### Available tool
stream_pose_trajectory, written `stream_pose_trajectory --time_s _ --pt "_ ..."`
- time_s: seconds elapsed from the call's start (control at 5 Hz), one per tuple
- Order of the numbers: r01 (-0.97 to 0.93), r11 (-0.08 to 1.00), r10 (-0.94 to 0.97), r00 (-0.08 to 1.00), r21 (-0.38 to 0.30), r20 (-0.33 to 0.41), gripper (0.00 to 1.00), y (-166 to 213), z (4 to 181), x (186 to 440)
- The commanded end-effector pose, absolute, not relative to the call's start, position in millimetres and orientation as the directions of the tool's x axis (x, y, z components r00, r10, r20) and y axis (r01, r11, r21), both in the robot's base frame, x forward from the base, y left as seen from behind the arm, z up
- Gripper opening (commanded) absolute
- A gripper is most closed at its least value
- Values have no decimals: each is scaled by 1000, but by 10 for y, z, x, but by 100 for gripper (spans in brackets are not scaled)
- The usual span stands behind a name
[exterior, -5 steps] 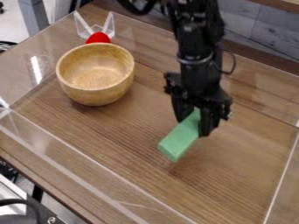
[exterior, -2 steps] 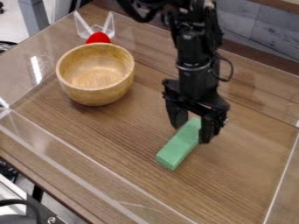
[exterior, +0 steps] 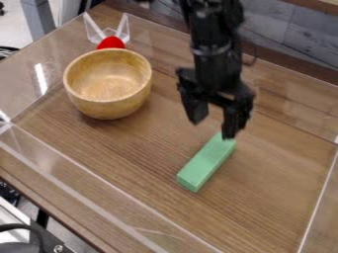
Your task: Remove the green stick from the brown bowl and put it on the table
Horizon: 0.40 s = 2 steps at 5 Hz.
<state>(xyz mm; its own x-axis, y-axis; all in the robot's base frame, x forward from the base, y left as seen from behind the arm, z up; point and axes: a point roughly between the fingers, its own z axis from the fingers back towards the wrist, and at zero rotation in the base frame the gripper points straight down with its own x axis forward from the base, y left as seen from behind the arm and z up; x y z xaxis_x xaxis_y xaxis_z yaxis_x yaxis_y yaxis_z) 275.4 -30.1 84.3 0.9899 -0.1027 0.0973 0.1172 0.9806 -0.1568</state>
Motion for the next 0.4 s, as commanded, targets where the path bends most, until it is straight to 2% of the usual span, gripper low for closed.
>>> stream_pose_trajectory --time_s 0.0,0.2 --pt "91 988 -62 974 -123 219 100 -179 1202 2893" --pt "76 991 -49 971 -108 236 100 -142 1203 2927"
